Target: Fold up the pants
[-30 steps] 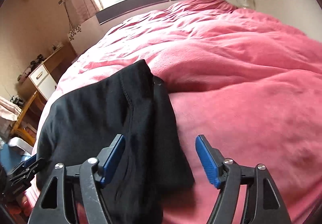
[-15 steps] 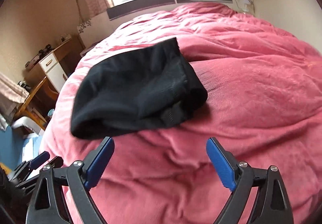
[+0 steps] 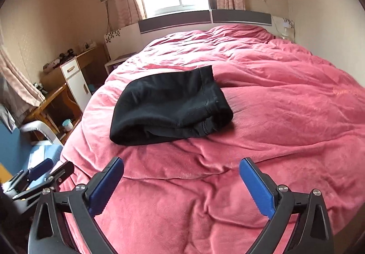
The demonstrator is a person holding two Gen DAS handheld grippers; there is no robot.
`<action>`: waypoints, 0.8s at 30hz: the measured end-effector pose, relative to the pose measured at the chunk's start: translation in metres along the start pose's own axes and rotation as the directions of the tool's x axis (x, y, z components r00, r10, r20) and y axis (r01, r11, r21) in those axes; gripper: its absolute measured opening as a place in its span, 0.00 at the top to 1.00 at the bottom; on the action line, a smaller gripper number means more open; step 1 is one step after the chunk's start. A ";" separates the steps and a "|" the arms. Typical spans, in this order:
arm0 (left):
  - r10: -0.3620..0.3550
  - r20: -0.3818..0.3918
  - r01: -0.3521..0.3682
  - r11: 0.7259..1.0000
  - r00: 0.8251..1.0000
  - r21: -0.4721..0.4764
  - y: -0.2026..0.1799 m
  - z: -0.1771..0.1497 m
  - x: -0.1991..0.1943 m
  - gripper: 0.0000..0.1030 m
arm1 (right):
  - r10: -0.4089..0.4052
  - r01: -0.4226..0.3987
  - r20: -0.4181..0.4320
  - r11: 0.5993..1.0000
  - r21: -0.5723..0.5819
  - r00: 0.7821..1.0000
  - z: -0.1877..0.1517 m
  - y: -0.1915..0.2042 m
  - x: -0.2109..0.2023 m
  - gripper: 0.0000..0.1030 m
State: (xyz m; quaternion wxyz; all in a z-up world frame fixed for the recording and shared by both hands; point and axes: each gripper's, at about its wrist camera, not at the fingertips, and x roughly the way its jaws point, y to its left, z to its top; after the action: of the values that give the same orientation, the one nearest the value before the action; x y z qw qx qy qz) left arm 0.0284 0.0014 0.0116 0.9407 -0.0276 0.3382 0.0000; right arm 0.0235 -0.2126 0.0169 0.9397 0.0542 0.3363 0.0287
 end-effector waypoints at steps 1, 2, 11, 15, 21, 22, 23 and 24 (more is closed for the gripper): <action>-0.001 0.005 0.001 1.000 1.000 -0.002 -0.001 -0.001 -0.003 0.36 | -0.013 0.013 0.007 1.000 -0.008 1.000 -0.001 0.002 -0.002 0.01; 0.001 0.008 -0.001 1.000 1.000 0.002 -0.002 -0.002 -0.006 0.36 | -0.018 0.018 0.008 1.000 -0.009 1.000 -0.001 0.003 -0.003 0.01; 0.024 0.025 -0.025 1.000 0.999 0.019 -0.010 -0.008 -0.020 0.36 | -0.040 0.039 -0.011 0.999 -0.030 0.999 -0.009 0.020 -0.006 0.01; 0.026 0.022 -0.026 1.000 0.999 0.016 -0.010 -0.009 -0.019 0.36 | -0.035 0.035 -0.018 0.999 -0.031 0.999 -0.011 0.021 -0.005 0.01; 0.030 0.015 -0.030 0.999 0.999 0.021 -0.012 -0.010 -0.016 0.36 | -0.038 0.038 -0.026 0.999 -0.024 0.999 -0.011 0.020 -0.004 0.01; 0.027 0.012 -0.028 0.999 1.000 0.019 -0.011 -0.010 -0.016 0.36 | -0.040 0.039 -0.027 0.999 -0.023 0.999 -0.011 0.020 -0.004 0.01; 0.026 0.009 -0.026 1.000 1.000 0.016 -0.011 -0.011 -0.015 0.36 | -0.040 0.039 -0.027 0.999 -0.022 0.999 -0.011 0.020 -0.004 0.01; 0.026 0.007 -0.026 1.000 1.000 0.015 -0.011 -0.011 -0.014 0.36 | -0.040 0.040 -0.027 0.999 -0.023 0.999 -0.011 0.020 -0.004 0.01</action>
State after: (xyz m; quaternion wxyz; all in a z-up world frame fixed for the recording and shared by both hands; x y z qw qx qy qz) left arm 0.0108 -0.0096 0.0131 0.9419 -0.0160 0.3353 0.0099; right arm 0.0130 -0.1921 0.0128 0.9359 0.0367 0.3500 0.0144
